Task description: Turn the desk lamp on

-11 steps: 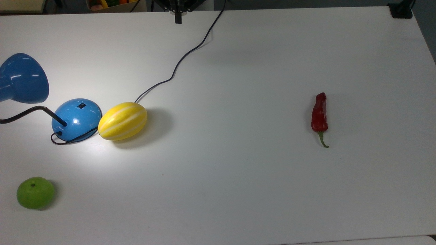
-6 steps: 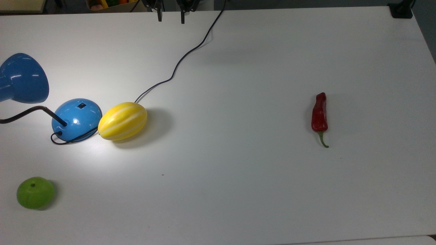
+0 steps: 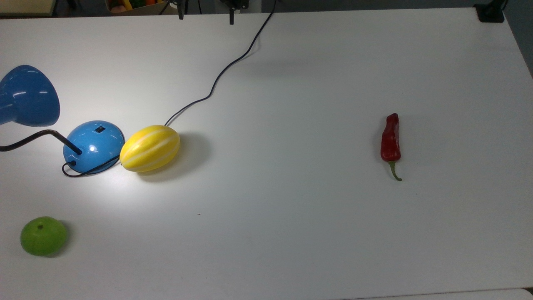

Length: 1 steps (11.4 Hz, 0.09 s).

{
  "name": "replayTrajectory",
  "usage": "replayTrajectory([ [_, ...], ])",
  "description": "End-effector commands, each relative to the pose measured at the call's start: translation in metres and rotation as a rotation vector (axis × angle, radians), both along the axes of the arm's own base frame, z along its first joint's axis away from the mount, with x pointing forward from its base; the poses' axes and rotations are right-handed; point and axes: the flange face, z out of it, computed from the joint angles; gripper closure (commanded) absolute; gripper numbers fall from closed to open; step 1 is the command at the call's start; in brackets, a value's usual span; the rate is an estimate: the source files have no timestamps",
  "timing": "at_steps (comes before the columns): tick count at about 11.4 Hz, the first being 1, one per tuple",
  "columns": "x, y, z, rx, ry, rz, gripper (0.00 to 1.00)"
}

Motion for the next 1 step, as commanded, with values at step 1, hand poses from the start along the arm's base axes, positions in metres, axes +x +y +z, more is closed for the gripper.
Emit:
replayTrajectory([
  [1, -0.0094, -0.0056, 0.0106, -0.002, 0.002, 0.009, 0.00],
])
